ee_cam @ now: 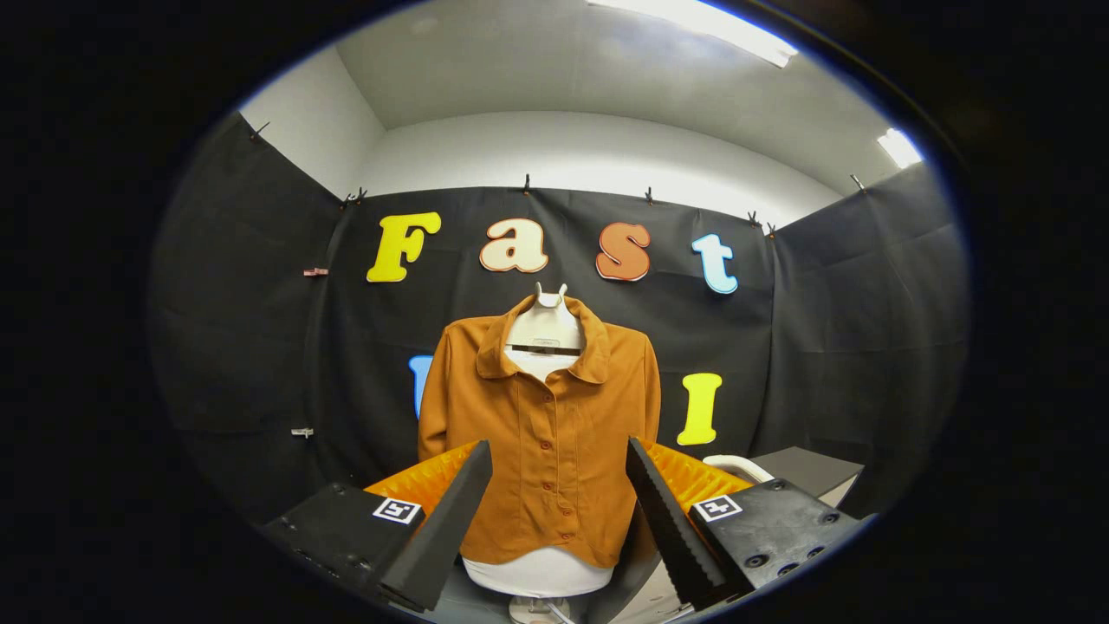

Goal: Iron the clothes twice with a garment steamer, once on the left side and once on the right side.

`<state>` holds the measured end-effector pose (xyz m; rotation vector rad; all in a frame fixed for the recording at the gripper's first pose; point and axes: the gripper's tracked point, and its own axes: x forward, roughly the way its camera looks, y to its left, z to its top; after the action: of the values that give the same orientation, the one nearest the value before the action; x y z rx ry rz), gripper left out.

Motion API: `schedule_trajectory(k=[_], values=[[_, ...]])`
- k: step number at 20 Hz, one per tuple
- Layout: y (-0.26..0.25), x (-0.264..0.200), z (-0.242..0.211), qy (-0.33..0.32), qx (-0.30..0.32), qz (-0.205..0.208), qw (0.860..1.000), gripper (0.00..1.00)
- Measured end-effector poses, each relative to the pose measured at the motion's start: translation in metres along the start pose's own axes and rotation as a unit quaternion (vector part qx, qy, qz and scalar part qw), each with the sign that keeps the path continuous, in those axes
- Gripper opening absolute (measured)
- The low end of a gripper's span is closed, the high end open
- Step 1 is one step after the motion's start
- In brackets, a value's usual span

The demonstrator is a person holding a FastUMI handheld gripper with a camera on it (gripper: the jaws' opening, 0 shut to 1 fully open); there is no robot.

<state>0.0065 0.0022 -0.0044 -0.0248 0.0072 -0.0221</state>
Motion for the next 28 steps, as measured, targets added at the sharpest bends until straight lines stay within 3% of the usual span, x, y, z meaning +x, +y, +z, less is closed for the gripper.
schedule_trajectory(k=[16,23,28], values=[[0.019,0.006,-0.017,0.016,0.004,-0.056,0.998,0.98],[-0.018,0.017,-0.031,0.034,0.005,-0.096,0.995,0.98],[-0.054,0.054,-0.043,0.038,0.009,-0.086,0.996,0.98]])
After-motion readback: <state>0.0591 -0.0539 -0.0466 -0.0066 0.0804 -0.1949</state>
